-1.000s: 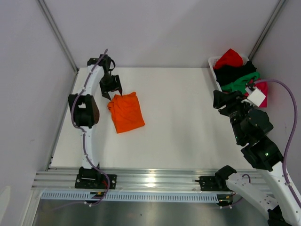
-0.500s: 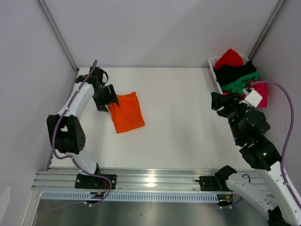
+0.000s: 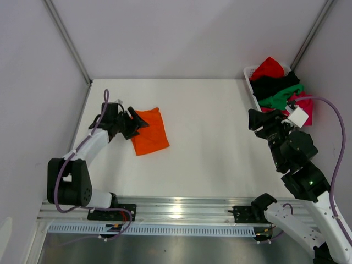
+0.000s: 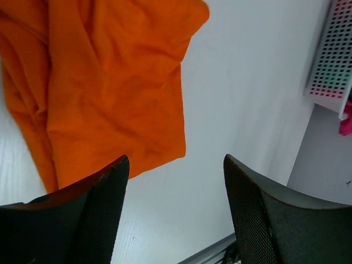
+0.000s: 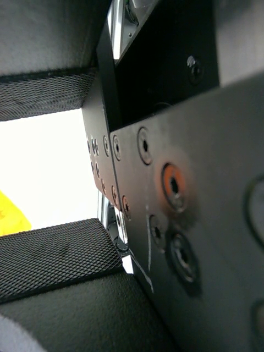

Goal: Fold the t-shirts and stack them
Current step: Fold the tshirt

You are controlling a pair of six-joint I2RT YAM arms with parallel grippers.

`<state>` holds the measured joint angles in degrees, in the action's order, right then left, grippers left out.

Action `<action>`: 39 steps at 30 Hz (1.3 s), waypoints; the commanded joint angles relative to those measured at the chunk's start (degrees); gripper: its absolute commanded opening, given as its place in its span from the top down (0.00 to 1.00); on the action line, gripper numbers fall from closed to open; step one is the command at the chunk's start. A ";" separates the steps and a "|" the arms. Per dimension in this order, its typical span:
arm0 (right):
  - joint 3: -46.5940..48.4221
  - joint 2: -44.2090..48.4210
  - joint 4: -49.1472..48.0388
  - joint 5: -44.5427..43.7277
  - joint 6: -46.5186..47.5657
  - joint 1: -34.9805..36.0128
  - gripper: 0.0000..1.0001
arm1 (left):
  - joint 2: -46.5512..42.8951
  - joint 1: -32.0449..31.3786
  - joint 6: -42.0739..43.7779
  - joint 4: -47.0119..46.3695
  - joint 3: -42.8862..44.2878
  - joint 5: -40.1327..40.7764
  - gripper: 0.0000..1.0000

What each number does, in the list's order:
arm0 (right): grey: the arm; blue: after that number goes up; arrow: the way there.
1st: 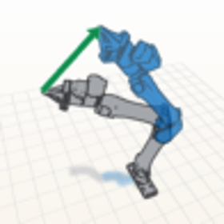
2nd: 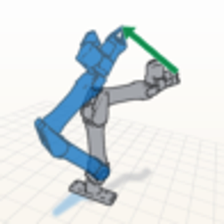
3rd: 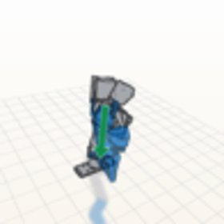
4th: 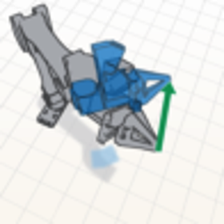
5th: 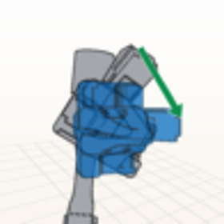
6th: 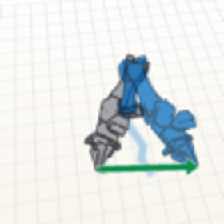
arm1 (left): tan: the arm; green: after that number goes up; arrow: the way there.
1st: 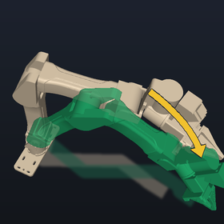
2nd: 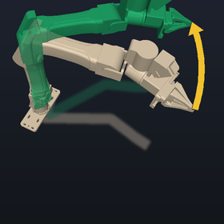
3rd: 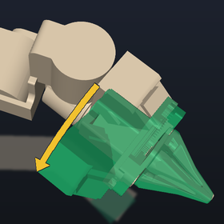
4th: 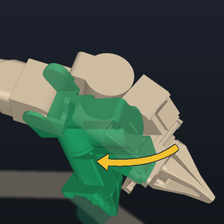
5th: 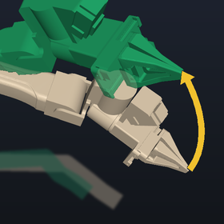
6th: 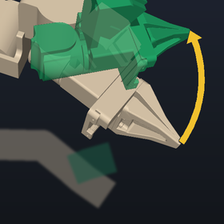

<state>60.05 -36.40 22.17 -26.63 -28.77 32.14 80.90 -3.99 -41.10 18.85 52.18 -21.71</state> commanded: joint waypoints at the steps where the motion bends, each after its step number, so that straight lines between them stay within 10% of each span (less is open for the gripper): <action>1: 0.24 1.07 0.15 -1.14 0.03 -0.15 0.44 | -2.50 -0.14 -4.51 -12.79 -3.67 -2.90 0.28; 17: -0.29 0.37 -0.11 -0.53 -0.67 -0.24 0.43 | -2.60 -0.14 0.14 2.16 -3.49 23.10 0.28; 39: 0.07 0.63 1.55 -1.31 -1.02 -0.24 0.44 | 7.08 -0.23 0.14 0.22 -1.74 23.21 0.30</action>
<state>59.83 -36.16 23.09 -27.16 -29.54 32.12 87.90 -4.01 -41.95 20.18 47.81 0.89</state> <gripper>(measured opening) 0.564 0.702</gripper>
